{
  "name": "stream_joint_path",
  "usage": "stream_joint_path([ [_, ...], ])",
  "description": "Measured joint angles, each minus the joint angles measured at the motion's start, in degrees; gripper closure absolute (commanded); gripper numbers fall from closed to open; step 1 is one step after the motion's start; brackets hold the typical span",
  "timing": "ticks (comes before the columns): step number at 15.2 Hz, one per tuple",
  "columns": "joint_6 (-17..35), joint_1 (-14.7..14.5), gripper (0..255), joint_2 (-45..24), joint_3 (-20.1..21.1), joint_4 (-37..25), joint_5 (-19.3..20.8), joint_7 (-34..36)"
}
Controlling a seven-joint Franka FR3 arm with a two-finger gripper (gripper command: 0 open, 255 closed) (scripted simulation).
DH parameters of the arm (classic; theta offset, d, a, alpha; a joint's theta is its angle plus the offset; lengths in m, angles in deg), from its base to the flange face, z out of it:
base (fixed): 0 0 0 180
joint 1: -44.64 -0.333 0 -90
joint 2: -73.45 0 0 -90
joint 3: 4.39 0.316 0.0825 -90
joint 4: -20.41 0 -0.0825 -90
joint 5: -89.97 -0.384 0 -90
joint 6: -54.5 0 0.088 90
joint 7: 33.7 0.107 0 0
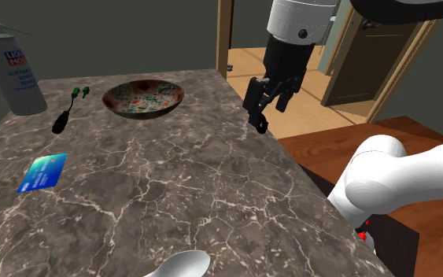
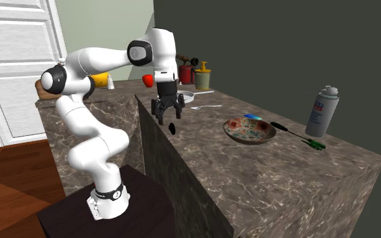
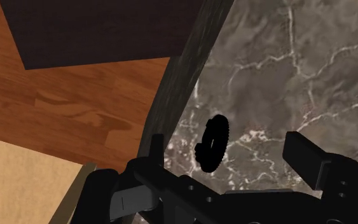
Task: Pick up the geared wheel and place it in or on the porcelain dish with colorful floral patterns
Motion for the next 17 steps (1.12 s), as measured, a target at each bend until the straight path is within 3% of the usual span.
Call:
stream_joint_path([
  [9,2.45,-0.32,0,0.92,0.55,3.35,-0.59,-0.14],
  [10,2.45,-0.32,255,0.92,0.55,3.35,-0.59,-0.14],
  [17,2.45,-0.32,255,0.93,0.54,3.33,-0.58,-0.14],
])
